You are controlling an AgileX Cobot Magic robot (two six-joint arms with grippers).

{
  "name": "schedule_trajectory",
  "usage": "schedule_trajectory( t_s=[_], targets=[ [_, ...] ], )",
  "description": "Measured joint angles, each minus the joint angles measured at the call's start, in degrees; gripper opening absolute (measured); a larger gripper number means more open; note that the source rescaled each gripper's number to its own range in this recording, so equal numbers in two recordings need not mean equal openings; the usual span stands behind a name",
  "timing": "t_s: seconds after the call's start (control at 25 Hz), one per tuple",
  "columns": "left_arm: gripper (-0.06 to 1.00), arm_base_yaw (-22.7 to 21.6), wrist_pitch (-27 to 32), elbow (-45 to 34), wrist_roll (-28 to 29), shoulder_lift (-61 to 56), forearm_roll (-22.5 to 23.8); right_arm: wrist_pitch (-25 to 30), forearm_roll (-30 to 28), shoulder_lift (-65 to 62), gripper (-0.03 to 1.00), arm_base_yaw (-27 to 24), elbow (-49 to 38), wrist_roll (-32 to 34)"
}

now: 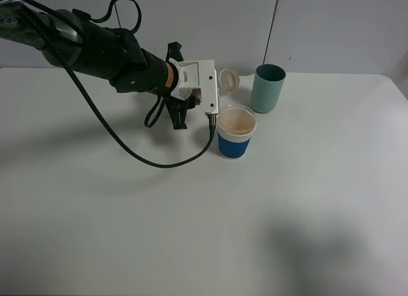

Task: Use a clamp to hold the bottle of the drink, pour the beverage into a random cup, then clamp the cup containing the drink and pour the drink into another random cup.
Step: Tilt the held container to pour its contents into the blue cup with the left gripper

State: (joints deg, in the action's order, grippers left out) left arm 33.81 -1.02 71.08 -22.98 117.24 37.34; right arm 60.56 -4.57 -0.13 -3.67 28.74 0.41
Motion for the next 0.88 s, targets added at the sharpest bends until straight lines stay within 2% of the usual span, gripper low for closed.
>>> schedule_trajectory(
  t_s=[0.88],
  targets=[
    [0.00,0.0,1.0,0.0,-0.9,0.1,6.2,0.0,0.0,0.0,1.00,0.0,0.0,0.0]
  ],
)
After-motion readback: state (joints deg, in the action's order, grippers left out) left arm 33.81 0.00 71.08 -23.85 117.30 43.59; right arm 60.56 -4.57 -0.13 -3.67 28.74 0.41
